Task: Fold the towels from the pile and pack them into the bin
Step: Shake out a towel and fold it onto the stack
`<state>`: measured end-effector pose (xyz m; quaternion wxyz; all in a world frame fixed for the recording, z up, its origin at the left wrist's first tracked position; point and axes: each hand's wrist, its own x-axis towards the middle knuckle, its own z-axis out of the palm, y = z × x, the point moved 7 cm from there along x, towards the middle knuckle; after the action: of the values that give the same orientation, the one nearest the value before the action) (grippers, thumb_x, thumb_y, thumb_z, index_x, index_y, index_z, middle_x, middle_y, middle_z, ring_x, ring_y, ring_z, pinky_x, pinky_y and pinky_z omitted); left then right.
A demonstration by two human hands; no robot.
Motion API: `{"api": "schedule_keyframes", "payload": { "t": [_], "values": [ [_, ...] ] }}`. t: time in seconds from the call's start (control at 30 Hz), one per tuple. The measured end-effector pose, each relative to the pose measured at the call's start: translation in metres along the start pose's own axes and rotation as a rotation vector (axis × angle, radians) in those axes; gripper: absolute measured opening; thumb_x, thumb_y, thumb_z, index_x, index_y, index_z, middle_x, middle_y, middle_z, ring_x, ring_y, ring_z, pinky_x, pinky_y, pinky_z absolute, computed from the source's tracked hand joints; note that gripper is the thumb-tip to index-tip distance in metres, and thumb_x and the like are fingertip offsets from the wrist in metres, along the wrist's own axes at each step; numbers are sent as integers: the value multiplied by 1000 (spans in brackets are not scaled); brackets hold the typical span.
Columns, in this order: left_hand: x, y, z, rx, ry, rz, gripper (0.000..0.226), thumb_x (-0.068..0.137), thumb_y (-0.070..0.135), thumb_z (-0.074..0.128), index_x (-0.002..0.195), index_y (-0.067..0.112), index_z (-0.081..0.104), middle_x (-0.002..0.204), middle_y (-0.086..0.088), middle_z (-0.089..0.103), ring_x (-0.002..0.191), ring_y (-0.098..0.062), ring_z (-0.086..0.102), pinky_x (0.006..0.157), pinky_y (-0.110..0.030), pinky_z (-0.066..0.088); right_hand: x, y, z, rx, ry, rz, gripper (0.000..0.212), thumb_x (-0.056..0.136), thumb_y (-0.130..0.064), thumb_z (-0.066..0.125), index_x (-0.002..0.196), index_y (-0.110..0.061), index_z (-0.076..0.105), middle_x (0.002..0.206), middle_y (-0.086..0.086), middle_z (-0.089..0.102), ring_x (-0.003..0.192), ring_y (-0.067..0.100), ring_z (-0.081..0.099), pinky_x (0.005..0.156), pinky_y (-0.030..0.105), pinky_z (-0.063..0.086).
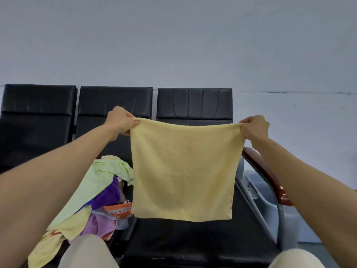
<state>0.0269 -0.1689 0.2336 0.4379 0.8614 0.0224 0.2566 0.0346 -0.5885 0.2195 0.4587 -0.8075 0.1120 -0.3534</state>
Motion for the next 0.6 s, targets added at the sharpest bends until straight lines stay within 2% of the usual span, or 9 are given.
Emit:
{"api": "schedule_keyframes", "payload": {
  "t": [0.1, 0.17, 0.23, 0.33, 0.4, 0.43, 0.5, 0.6],
  "values": [
    [9, -3, 2, -4, -19, -34, 19, 89, 10, 67, 107, 3, 68, 103, -12, 66, 91, -25, 64, 61, -29, 54, 9, 0, 7, -61, -25, -10, 29, 80, 3, 48, 93, -6, 72, 104, 16, 64, 88, 35, 64, 82, 43, 58],
    [13, -8, 9, 71, -30, -22, 16, 89, 11, 66, 103, 5, 70, 93, -10, 67, 79, -21, 63, 57, -26, 49, 16, 5, 16, -113, -62, -24, 29, 81, 1, 47, 94, -8, 71, 102, 15, 65, 84, 35, 65, 80, 46, 58],
    [17, -16, 21, 168, -42, -2, 11, 88, 14, 66, 96, 8, 72, 82, -8, 66, 65, -17, 57, 59, -27, 45, 19, 16, 30, -183, -108, -47, 28, 83, -4, 48, 95, -12, 71, 98, 11, 66, 83, 31, 65, 78, 41, 58],
    [22, -41, 51, 213, -64, -27, 6, 88, 13, 65, 90, 12, 71, 77, -10, 69, 57, -17, 59, 56, -27, 47, 18, 39, 48, -295, -146, -78, 22, 88, -8, 47, 91, -17, 68, 89, 8, 63, 72, 25, 60, 59, 27, 47],
    [26, -68, 78, 145, -90, -98, 4, 89, 12, 66, 91, 13, 69, 80, -11, 69, 56, -18, 66, 48, -25, 52, 20, 66, 67, -264, -180, -39, 24, 92, -8, 46, 94, -7, 69, 86, 15, 67, 56, 23, 66, 45, 28, 51],
    [26, -82, 91, 93, -96, -136, 4, 89, 11, 67, 93, 12, 68, 84, -12, 69, 57, -19, 69, 48, -24, 55, 19, 81, 77, -219, -207, 1, 24, 94, -8, 46, 97, -1, 68, 83, 19, 68, 51, 23, 68, 46, 30, 56],
    [24, -109, 116, -4, -108, -176, 6, 89, 10, 67, 95, 8, 68, 86, -14, 69, 63, -23, 72, 54, -25, 59, 17, 112, 95, -123, -261, 93, 23, 98, -9, 45, 100, 5, 64, 77, 19, 68, 54, 25, 70, 56, 31, 60],
    [13, -145, 147, -48, -159, -171, 6, 90, 8, 66, 91, 5, 70, 78, -14, 71, 72, -24, 73, 70, -33, 61, 8, 152, 120, -26, -320, 166, 17, 100, -11, 46, 103, -4, 61, 88, 16, 67, 59, 19, 71, 63, 30, 61]
  ]
}}
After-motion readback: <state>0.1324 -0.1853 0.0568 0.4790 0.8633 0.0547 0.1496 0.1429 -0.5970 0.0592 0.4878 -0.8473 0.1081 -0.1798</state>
